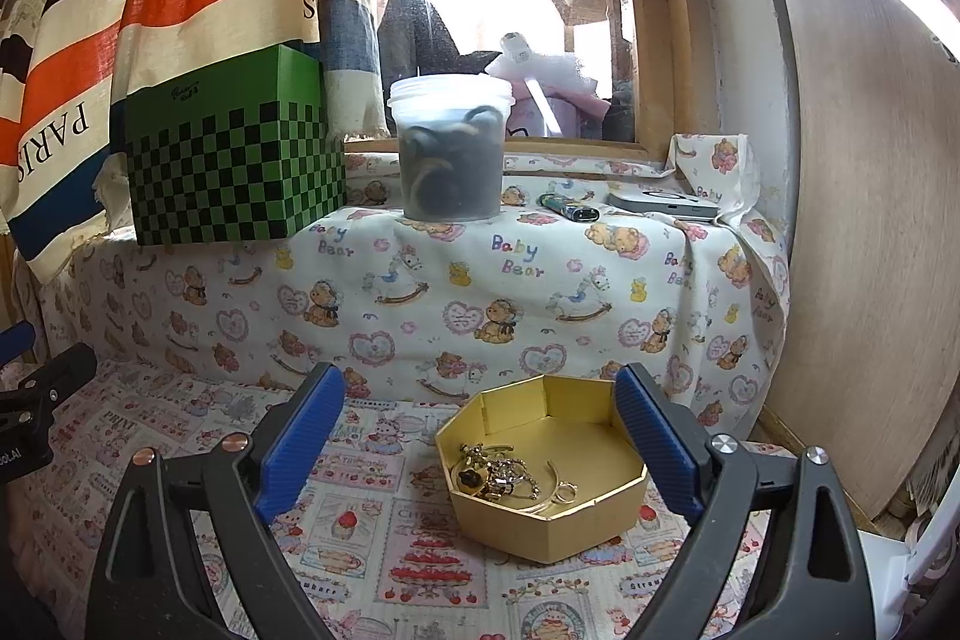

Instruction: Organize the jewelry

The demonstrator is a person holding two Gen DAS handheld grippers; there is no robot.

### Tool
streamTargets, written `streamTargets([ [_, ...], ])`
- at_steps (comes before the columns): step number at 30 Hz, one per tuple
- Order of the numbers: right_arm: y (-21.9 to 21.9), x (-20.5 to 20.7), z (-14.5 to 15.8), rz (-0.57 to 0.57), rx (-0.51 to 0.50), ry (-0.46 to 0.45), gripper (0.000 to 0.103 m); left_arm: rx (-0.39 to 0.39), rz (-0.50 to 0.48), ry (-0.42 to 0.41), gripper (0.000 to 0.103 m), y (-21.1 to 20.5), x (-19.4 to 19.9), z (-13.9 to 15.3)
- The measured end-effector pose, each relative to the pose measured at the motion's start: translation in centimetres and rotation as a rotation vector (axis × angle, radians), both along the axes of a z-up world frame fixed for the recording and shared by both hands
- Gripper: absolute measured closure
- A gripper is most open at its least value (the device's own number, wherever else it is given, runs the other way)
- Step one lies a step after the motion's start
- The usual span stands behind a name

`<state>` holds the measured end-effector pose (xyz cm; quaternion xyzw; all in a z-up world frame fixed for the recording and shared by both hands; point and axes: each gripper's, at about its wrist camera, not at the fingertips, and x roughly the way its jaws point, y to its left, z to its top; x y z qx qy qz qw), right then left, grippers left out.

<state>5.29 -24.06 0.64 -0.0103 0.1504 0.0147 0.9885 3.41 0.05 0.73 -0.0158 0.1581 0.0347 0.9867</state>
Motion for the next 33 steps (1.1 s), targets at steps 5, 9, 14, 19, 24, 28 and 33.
streamTargets([
  [5,0.04,0.06,0.02,0.002,-0.002,-0.001,0.0,0.0,0.001,0.001,0.0,-0.08,-0.14,0.0],
  [9,0.08,0.0,0.01,0.001,-0.004,-0.001,0.0,0.001,0.001,0.001,0.0,-0.09,-0.12,0.01],
  [14,0.11,-0.01,0.0,0.0,-0.004,-0.001,0.0,0.001,0.001,0.001,0.0,-0.09,-0.12,0.0],
  [19,0.11,-0.03,-0.02,0.001,-0.004,0.0,0.0,0.001,0.001,0.001,0.0,-0.1,-0.1,0.01],
  [24,0.12,0.01,-0.01,0.001,-0.004,0.0,0.0,0.001,0.001,0.001,0.0,-0.08,-0.12,0.0],
  [28,0.11,0.0,-0.04,0.002,-0.004,0.0,0.0,0.0,0.0,0.001,0.0,-0.06,-0.1,0.02],
  [33,0.12,0.01,-0.04,0.001,-0.004,0.0,0.0,0.0,0.0,0.001,0.0,-0.06,-0.09,0.02],
])
